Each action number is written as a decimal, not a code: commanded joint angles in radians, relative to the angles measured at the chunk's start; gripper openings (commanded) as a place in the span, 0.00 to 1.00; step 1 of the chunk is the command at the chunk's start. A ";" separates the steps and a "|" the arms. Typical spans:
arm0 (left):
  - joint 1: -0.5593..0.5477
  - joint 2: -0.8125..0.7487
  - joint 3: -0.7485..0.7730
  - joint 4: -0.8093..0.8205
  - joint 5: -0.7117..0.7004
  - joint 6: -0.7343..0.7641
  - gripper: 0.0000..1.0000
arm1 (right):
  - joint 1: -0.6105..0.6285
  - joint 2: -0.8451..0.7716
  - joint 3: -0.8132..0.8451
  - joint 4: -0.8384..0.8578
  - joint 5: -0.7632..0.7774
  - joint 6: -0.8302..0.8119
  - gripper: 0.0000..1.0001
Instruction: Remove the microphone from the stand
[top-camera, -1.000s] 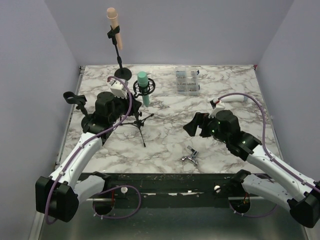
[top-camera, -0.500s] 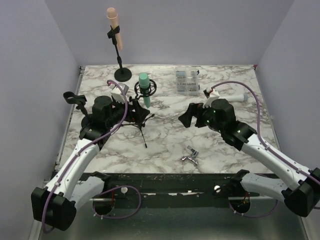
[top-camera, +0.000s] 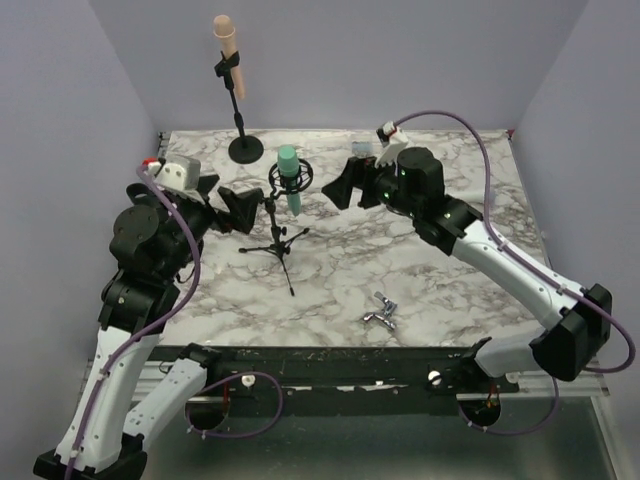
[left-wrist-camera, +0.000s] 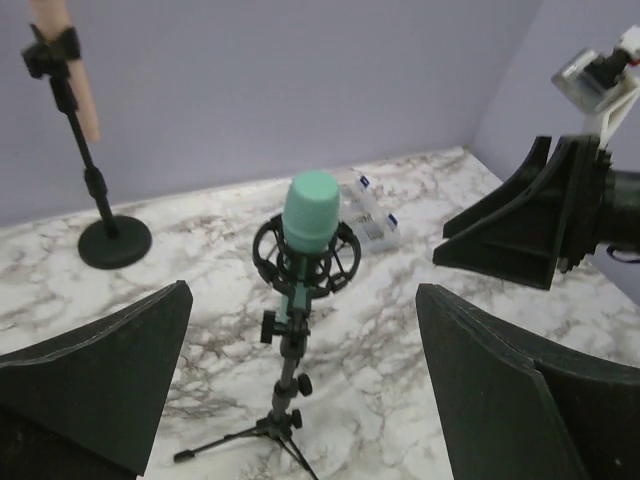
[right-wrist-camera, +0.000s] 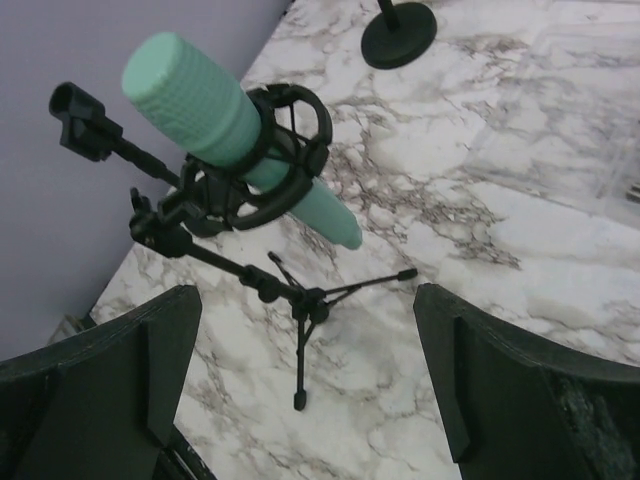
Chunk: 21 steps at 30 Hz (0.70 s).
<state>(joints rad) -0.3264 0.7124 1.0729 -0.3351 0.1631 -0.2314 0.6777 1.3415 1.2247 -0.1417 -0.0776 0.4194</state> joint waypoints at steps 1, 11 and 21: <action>0.008 0.097 0.121 0.064 -0.196 0.012 0.98 | 0.029 0.119 0.145 0.022 -0.013 -0.001 0.96; 0.053 0.144 0.009 0.177 -0.259 0.106 0.99 | 0.106 0.287 0.399 -0.062 0.167 -0.081 0.87; 0.053 0.089 -0.064 0.228 -0.216 0.116 0.98 | 0.154 0.424 0.574 -0.104 0.194 -0.144 0.86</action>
<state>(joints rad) -0.2764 0.8192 1.0073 -0.1635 -0.0483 -0.1371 0.8093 1.7058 1.7168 -0.1913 0.0830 0.3141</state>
